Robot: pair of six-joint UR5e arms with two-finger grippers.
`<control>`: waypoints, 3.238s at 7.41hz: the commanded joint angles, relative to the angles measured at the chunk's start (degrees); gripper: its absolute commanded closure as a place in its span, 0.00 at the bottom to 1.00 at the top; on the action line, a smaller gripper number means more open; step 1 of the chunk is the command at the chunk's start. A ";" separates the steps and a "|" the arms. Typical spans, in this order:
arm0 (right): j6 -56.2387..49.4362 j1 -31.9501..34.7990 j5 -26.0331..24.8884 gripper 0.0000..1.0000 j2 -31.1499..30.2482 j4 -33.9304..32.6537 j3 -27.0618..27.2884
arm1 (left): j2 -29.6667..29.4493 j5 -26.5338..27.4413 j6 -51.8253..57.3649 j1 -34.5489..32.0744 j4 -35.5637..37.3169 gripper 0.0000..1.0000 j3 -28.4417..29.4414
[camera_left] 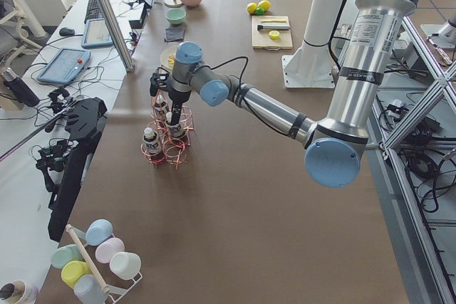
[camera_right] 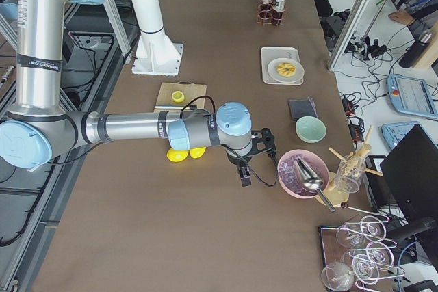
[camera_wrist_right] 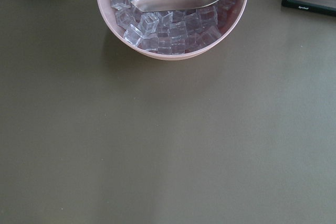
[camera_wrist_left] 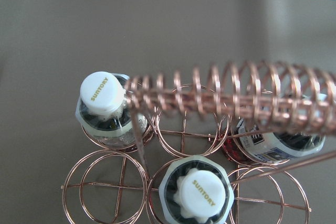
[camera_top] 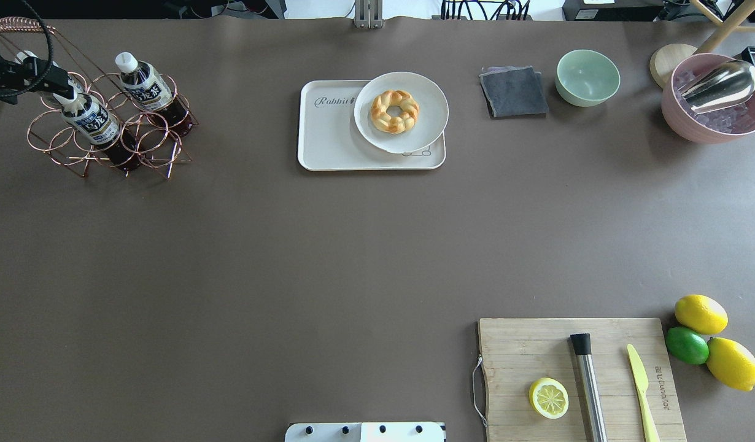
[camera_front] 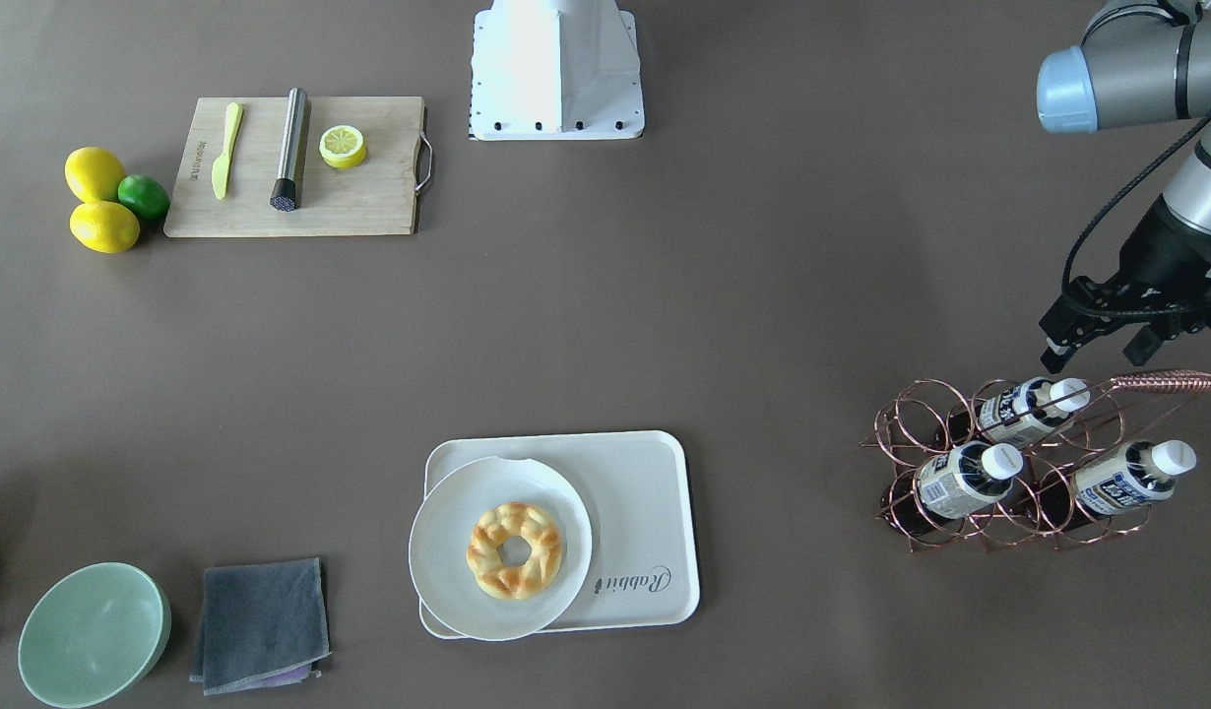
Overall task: Place tea on tray
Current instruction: 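Reach the left gripper down to a tea bottle in the copper rack, then grasp the white-capped tea bottle and lift it from the rack, then carry the bottle with the left gripper and set it down near the tray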
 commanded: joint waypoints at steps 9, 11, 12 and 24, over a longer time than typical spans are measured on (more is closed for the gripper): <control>-0.29 -0.18 0.09 0.00 -0.66 0.00 -0.26 | -3.20 -0.46 0.17 0.62 0.01 1.00 3.82; -0.21 -0.27 0.09 0.00 -0.66 0.00 -0.26 | -2.41 -0.55 0.08 -1.13 2.28 1.00 -1.16; -0.21 -0.35 0.09 0.00 -0.66 0.00 -0.26 | -2.49 -0.55 0.78 -3.84 9.43 1.00 -6.84; -0.12 -1.15 0.27 0.00 -0.83 -0.09 -0.53 | -31.93 22.01 -21.63 31.78 37.36 1.00 -12.88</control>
